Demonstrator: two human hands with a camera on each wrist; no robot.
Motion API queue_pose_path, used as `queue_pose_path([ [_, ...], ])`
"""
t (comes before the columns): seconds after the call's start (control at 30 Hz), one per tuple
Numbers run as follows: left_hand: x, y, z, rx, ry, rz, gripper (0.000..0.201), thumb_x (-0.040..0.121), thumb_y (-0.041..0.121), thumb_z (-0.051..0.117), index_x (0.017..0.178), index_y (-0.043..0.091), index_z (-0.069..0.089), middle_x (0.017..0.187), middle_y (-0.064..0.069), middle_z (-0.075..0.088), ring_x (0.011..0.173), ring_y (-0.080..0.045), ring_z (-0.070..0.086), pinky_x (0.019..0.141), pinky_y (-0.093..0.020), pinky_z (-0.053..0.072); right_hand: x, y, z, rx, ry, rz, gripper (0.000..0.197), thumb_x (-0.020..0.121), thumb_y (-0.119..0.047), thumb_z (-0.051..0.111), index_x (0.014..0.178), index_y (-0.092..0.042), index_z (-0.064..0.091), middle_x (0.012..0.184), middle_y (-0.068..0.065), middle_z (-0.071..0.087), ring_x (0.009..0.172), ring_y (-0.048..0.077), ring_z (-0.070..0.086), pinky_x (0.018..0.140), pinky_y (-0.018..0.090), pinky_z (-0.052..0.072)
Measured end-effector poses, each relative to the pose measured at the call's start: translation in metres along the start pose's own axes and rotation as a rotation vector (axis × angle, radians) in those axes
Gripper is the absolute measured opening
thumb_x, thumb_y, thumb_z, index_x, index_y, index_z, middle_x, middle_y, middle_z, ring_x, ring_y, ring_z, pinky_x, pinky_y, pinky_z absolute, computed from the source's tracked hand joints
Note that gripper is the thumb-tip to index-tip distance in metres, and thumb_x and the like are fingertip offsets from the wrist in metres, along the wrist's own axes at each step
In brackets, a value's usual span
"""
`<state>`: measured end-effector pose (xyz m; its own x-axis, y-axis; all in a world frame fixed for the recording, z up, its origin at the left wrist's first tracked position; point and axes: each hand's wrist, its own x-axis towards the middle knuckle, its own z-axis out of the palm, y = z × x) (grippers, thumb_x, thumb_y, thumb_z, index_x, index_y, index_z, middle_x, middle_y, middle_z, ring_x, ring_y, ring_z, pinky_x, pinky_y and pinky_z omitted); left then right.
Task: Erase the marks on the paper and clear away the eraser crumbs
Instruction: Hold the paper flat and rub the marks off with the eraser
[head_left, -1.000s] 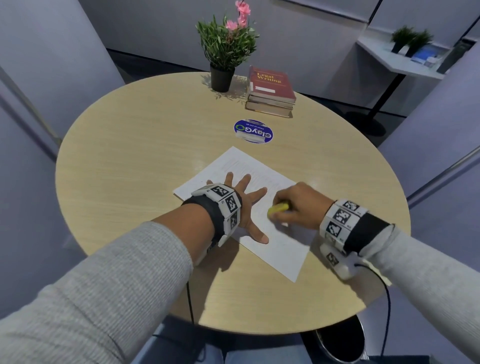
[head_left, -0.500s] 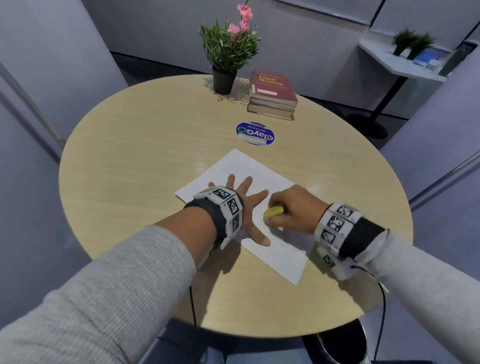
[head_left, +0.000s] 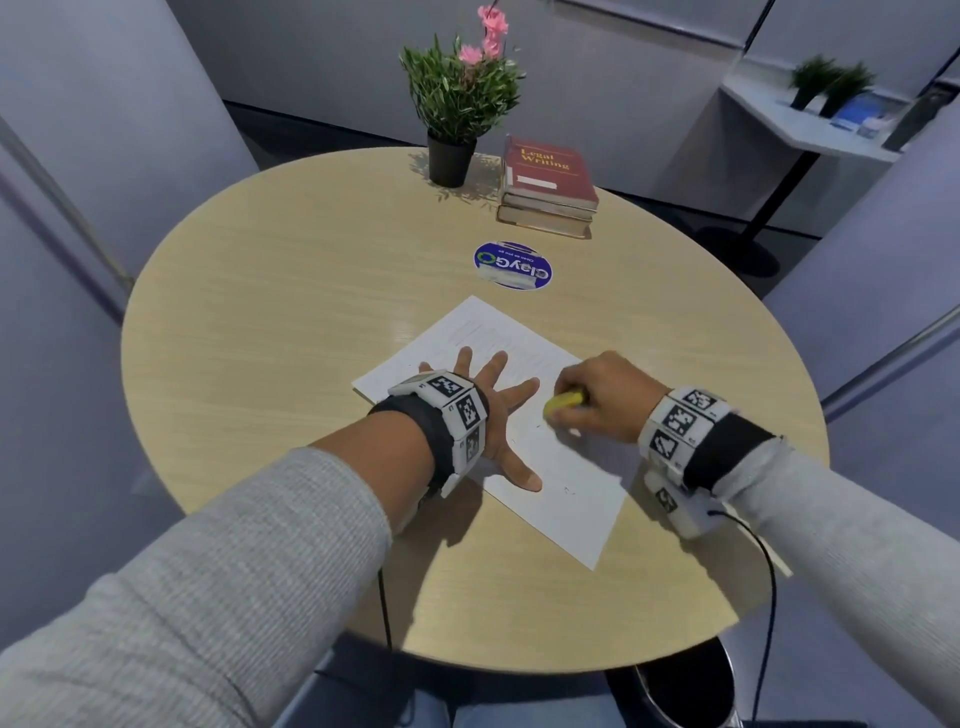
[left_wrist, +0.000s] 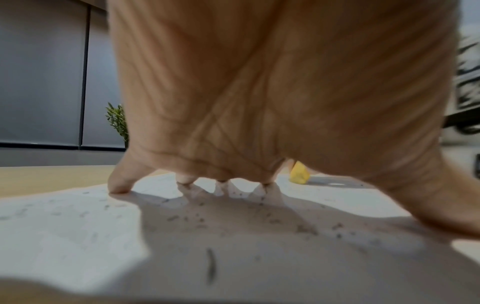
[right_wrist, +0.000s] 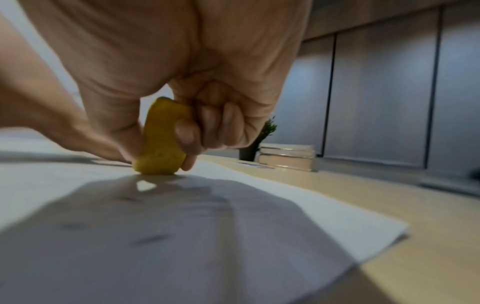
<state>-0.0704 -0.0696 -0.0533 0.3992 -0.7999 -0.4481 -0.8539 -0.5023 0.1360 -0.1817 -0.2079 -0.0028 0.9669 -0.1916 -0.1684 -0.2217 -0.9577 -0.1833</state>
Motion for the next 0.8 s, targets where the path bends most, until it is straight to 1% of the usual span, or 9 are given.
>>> queue_pose_path([
  [0.07, 0.0, -0.001, 0.002, -0.012, 0.006, 0.007, 0.137, 0.032, 0.099, 0.05, 0.142, 0.054, -0.016, 0.158, 0.007, -0.025, 0.142, -0.038, -0.024, 0.1, -0.077, 0.0, 0.005, 0.004, 0.0, 0.013, 0.039, 0.008, 0.023, 0.081, -0.032, 0.066, 0.088, -0.01, 0.068, 0.076, 0.006, 0.068, 0.073, 0.024, 0.062, 0.069, 0.034, 0.05],
  [0.2, 0.0, -0.001, -0.001, -0.041, 0.015, -0.008, 0.146, 0.036, 0.094, 0.059, 0.145, 0.041, -0.022, 0.157, 0.01, -0.025, 0.143, -0.035, -0.023, 0.101, -0.076, 0.001, -0.013, -0.023, 0.018, 0.029, -0.092, -0.135, 0.023, 0.08, -0.036, 0.063, 0.087, -0.015, 0.068, 0.073, 0.0, 0.069, 0.067, 0.017, 0.061, 0.065, 0.029, 0.05],
  [0.33, -0.003, -0.002, 0.0, -0.059, 0.045, -0.013, 0.151, 0.036, 0.095, 0.058, 0.15, 0.028, -0.016, 0.158, 0.011, -0.022, 0.145, -0.032, -0.021, 0.103, -0.074, 0.002, 0.01, 0.005, 0.002, 0.015, 0.04, 0.001, 0.021, 0.081, -0.032, 0.066, 0.086, -0.012, 0.068, 0.074, 0.002, 0.067, 0.069, 0.019, 0.058, 0.067, 0.031, 0.048],
  [0.4, -0.004, -0.002, 0.002, -0.052, 0.066, -0.013, 0.15, 0.037, 0.094, 0.058, 0.151, 0.027, -0.012, 0.159, 0.011, -0.02, 0.145, -0.032, -0.019, 0.104, -0.074, 0.002, 0.011, 0.002, 0.005, 0.009, 0.045, -0.027, 0.021, 0.08, -0.032, 0.064, 0.083, -0.011, 0.067, 0.069, 0.003, 0.065, 0.065, 0.022, 0.057, 0.064, 0.031, 0.046],
  [0.47, -0.002, -0.001, 0.003, -0.064, 0.068, -0.02, 0.15, 0.038, 0.093, 0.061, 0.152, 0.027, -0.011, 0.159, 0.01, -0.019, 0.145, -0.032, -0.019, 0.103, -0.074, 0.002, 0.001, -0.02, 0.015, -0.006, -0.045, -0.128, 0.026, 0.077, -0.037, 0.061, 0.084, -0.012, 0.067, 0.069, 0.003, 0.067, 0.065, 0.021, 0.06, 0.063, 0.03, 0.047],
  [0.53, 0.001, -0.001, 0.003, -0.073, 0.064, -0.023, 0.151, 0.037, 0.092, 0.062, 0.152, 0.027, -0.011, 0.159, 0.01, -0.02, 0.145, -0.033, -0.019, 0.103, -0.074, 0.002, -0.005, -0.027, 0.018, 0.016, -0.125, -0.159, 0.029, 0.076, -0.04, 0.059, 0.086, -0.014, 0.068, 0.072, 0.002, 0.069, 0.067, 0.019, 0.061, 0.064, 0.03, 0.049],
  [0.67, 0.002, -0.004, 0.007, -0.054, 0.096, 0.003, 0.152, 0.03, 0.099, 0.05, 0.151, 0.03, -0.009, 0.159, 0.011, -0.017, 0.146, -0.032, -0.017, 0.102, -0.075, 0.005, 0.016, 0.002, 0.0, 0.018, 0.02, -0.001, 0.025, 0.082, -0.036, 0.065, 0.087, -0.012, 0.068, 0.073, 0.001, 0.064, 0.07, 0.019, 0.056, 0.066, 0.031, 0.045],
  [0.73, 0.003, -0.004, 0.007, -0.046, 0.088, -0.002, 0.152, 0.031, 0.099, 0.051, 0.151, 0.03, -0.01, 0.159, 0.011, -0.019, 0.145, -0.033, -0.017, 0.103, -0.074, 0.005, 0.015, -0.003, 0.004, 0.035, 0.03, -0.01, 0.023, 0.08, -0.033, 0.065, 0.084, -0.011, 0.068, 0.07, 0.002, 0.063, 0.067, 0.02, 0.055, 0.064, 0.03, 0.043],
  [0.8, 0.004, -0.003, 0.006, -0.05, 0.066, -0.017, 0.151, 0.035, 0.096, 0.056, 0.151, 0.028, -0.012, 0.158, 0.01, -0.021, 0.145, -0.033, -0.02, 0.103, -0.074, 0.003, 0.002, -0.025, 0.015, 0.049, -0.056, -0.093, 0.023, 0.077, -0.033, 0.061, 0.082, -0.011, 0.067, 0.068, 0.003, 0.066, 0.064, 0.02, 0.058, 0.062, 0.03, 0.047],
])
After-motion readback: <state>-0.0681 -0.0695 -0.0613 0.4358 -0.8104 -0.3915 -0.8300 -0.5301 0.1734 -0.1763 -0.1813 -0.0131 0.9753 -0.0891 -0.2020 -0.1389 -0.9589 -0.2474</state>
